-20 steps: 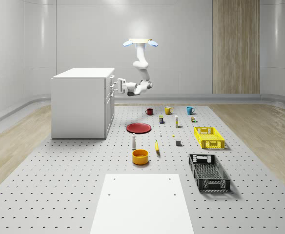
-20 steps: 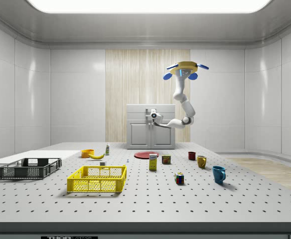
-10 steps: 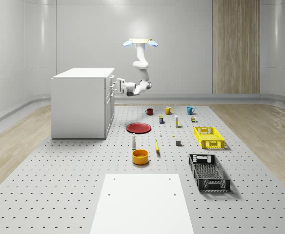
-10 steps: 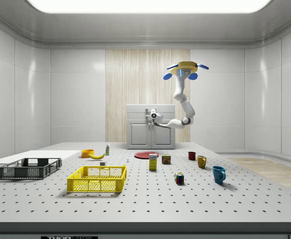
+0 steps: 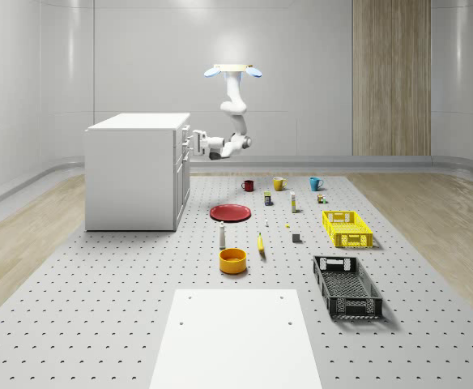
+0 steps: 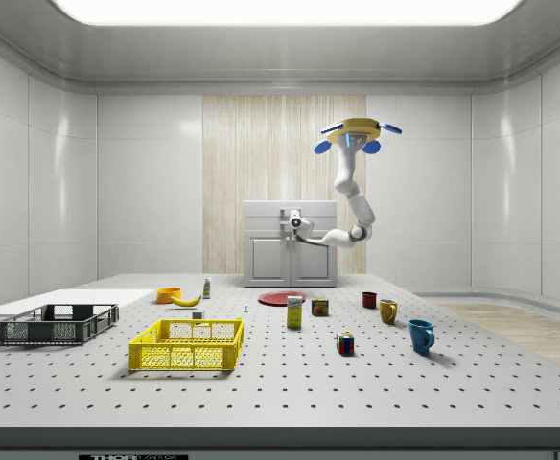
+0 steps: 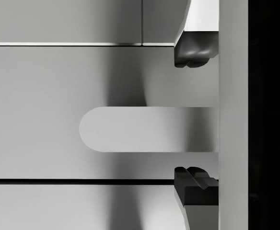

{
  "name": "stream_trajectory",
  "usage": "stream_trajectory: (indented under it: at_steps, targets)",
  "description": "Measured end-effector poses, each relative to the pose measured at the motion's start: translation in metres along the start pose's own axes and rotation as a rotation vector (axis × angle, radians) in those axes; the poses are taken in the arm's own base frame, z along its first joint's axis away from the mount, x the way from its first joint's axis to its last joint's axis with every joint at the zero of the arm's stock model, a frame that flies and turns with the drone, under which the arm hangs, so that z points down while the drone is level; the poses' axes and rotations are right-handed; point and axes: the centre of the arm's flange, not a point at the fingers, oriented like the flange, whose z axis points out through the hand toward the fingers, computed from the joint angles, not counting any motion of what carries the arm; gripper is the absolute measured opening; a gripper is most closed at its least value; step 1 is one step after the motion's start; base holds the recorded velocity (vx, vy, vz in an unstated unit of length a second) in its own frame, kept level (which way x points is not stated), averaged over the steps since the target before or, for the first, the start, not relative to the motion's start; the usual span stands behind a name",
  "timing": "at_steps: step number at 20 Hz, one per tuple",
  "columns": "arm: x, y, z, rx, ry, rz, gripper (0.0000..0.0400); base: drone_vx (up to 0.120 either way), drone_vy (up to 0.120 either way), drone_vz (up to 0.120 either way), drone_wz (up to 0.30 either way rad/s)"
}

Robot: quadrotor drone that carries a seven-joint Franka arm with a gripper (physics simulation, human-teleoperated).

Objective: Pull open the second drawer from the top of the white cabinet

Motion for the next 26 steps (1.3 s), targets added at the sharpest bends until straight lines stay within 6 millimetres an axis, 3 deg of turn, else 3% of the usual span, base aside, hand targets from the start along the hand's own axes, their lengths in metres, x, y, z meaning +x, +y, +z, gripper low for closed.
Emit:
stream_trajectory:
  at_steps: [3, 7, 11, 13, 14, 19, 26]
  targets:
    - [0.001, 0.001, 0.001, 0.000, 0.000, 0.000, 0.0305, 0.000, 0.000, 0.000, 0.000]
    - [0.001, 0.001, 0.002, 0.000, 0.000, 0.000, 0.0185, 0.000, 0.000, 0.000, 0.000]
    - [0.002, 0.002, 0.002, 0.000, 0.000, 0.000, 0.0134, 0.000, 0.000, 0.000, 0.000]
    - [0.002, 0.002, 0.002, -0.001, 0.001, 0.007, 0.0128, 0.000, 0.000, 0.000, 0.000]
    - [-0.005, -0.003, 0.001, -0.017, 0.012, 0.047, 0.0188, 0.000, 0.000, 0.000, 0.000]
    - [-0.001, 0.000, 0.000, -0.012, 0.008, 0.018, 0.0146, 0.000, 0.000, 0.000, 0.000]
    - [0.001, 0.001, -0.014, -0.006, 0.004, 0.005, 0.0127, 0.000, 0.000, 0.000, 0.000]
